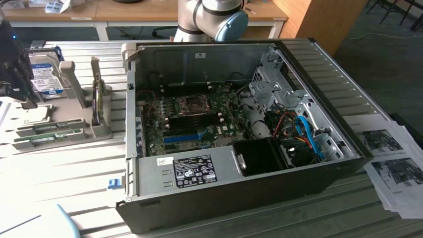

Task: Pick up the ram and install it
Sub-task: 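Pick up the ram and move it above insertion slot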

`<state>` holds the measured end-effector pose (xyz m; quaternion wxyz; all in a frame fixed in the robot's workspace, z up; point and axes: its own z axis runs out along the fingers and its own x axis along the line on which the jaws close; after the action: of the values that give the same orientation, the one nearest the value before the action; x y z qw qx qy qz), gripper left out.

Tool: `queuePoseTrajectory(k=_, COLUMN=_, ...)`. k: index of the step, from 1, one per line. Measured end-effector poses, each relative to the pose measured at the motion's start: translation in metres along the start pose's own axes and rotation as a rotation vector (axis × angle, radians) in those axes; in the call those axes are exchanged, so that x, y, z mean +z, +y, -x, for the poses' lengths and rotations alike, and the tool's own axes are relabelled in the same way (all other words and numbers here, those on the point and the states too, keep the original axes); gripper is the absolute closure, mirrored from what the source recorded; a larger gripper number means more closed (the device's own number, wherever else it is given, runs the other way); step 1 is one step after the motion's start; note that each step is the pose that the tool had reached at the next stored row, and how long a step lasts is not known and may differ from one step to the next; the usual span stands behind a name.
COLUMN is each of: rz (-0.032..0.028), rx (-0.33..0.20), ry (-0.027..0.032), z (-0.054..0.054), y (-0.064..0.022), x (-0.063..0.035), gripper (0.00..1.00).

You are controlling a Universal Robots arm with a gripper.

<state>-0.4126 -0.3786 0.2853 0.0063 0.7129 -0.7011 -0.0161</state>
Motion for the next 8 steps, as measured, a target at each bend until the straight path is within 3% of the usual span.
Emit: queuePoseTrajectory(k=8, rz=0.0000, rx=0.000, ry=0.0000, z=-0.0015, y=0.0000, x=0.0024, gripper=0.77)
